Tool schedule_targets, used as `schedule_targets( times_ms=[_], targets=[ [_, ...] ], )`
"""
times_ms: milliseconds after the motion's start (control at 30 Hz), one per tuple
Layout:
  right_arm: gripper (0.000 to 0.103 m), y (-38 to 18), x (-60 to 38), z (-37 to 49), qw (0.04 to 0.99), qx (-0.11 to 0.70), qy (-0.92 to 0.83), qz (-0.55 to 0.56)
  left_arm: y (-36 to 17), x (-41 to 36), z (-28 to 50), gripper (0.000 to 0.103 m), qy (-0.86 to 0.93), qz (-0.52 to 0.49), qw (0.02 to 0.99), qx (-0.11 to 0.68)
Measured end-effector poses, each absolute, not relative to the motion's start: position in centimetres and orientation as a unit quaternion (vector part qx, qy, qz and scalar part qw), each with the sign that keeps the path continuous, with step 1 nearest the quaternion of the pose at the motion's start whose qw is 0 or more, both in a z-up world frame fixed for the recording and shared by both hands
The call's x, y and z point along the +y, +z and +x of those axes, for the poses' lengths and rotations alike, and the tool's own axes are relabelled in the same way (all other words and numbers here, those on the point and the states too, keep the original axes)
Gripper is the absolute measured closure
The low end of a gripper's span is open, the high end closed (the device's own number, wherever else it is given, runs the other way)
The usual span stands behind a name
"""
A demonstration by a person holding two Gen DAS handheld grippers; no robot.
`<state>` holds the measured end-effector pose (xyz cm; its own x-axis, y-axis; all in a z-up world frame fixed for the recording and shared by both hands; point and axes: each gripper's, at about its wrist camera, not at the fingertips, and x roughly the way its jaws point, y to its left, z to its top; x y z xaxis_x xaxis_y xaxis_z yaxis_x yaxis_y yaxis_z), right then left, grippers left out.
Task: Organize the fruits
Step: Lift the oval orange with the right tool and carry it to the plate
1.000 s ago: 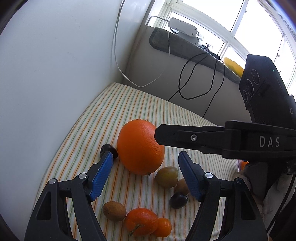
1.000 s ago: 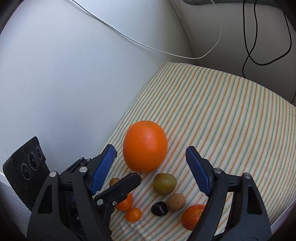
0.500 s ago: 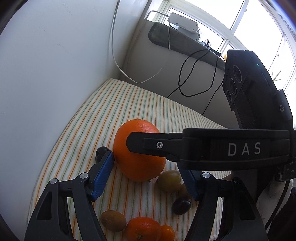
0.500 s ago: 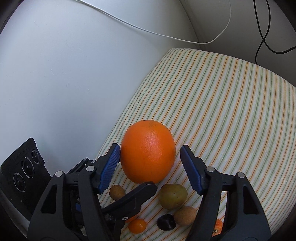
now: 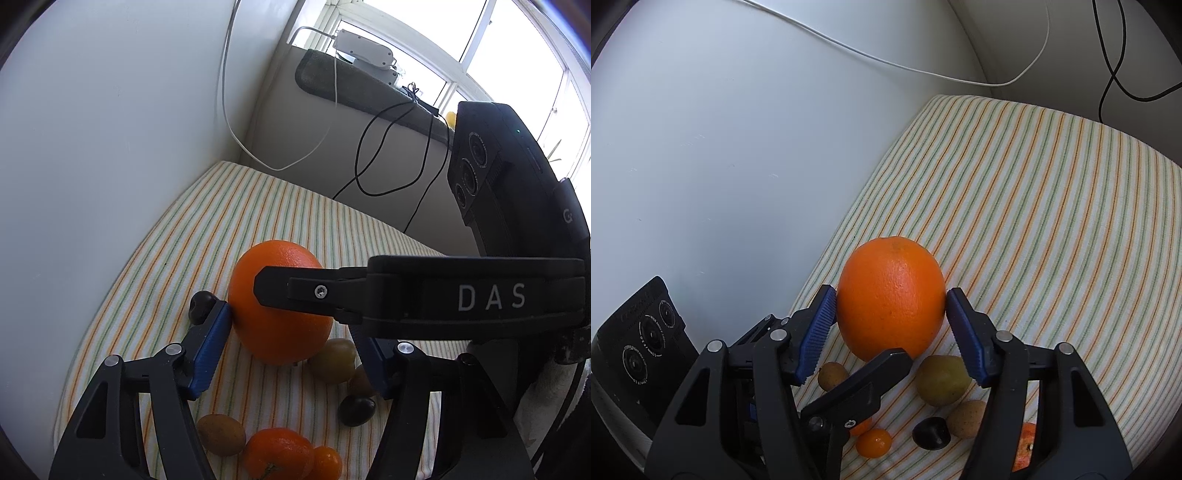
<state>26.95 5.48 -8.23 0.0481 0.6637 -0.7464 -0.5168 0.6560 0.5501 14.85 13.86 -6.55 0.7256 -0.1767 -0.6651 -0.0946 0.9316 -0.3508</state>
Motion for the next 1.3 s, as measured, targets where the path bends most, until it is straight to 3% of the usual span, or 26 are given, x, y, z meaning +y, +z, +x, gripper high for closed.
schedule_targets(
  times_ms=[500,1300],
  targets=[
    [0.038,-3.8,-0.4,23.4,0.739,0.532,0.407,0.076,-3.7,9.6,12.4,0.039,-0.045,-0.154,0.927,0.340],
    [0.038,-0.5,-19.9,14.9,0.803,0.497,0.299,0.136,-2.1,-6.3,9.6,0.039,-0.189,-0.115,0.916,0.334]
  ],
)
